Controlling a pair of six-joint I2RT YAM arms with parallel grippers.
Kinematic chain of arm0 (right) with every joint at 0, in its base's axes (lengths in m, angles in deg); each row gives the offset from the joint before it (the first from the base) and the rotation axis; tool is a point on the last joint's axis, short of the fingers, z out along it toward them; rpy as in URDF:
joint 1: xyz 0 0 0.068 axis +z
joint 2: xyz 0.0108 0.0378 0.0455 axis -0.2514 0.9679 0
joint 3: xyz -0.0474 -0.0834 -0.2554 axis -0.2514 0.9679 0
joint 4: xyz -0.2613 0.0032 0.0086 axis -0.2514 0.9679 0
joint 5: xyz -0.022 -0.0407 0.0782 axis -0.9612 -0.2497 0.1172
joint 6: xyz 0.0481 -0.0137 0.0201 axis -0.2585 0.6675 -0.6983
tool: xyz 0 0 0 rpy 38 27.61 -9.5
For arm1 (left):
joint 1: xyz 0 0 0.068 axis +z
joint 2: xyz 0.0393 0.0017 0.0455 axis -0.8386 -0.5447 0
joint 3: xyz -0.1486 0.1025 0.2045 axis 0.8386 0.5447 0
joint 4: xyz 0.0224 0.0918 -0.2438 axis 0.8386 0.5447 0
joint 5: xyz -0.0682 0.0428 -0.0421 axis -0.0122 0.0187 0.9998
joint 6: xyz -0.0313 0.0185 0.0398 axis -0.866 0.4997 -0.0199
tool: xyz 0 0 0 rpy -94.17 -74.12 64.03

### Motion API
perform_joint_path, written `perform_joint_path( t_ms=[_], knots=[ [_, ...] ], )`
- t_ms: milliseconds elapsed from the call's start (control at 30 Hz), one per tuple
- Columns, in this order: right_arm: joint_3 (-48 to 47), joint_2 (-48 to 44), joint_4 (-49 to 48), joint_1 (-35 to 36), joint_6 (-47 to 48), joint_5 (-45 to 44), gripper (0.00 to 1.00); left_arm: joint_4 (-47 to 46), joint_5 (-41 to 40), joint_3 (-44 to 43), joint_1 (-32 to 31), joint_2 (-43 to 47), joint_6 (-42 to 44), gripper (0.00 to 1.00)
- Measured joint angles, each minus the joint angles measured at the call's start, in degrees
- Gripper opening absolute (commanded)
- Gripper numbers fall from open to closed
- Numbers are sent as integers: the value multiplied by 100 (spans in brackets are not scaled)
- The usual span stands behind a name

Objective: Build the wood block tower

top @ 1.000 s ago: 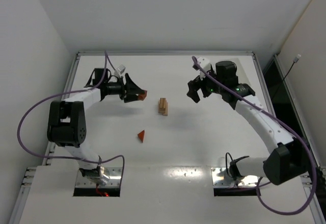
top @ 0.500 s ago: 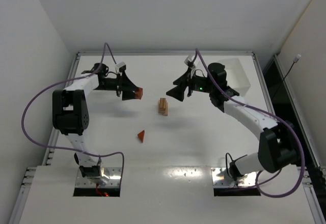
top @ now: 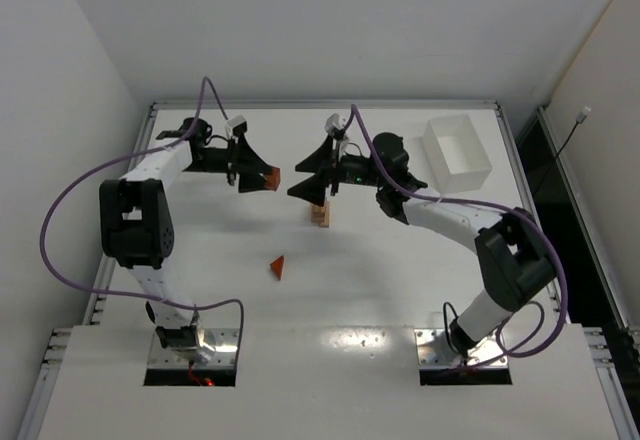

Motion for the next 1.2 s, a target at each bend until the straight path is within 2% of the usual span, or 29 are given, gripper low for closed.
perform_joint_path(
  t_ms=[333, 967, 1067, 1200],
  knots=[
    [-448, 492, -289, 448, 35, -50, 76, 50, 35, -188, 0, 269, -129, 0],
    [-951, 828, -188, 592, 177, -413, 76, 66, 39, -212, 22, 654, -345, 0],
    [-960, 872, -107, 603, 234, -439, 71, 81, 39, -225, 22, 654, -372, 0],
    [-960, 881, -72, 623, 315, -498, 60, 85, 42, -229, 22, 656, -387, 0]
  ],
)
